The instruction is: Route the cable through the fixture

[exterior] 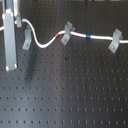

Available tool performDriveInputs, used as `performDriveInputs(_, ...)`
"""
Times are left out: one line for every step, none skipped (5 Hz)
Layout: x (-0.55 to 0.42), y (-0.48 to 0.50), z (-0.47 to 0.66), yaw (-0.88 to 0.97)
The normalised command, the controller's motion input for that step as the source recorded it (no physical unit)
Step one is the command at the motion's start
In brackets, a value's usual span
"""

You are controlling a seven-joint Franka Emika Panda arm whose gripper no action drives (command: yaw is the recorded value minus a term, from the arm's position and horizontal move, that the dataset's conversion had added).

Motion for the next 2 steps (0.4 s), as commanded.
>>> performDriveInputs(-0.057, 0.207, 0.09, 0.0)
performDriveInputs(-0.124, -0.032, 0.17, 0.0)
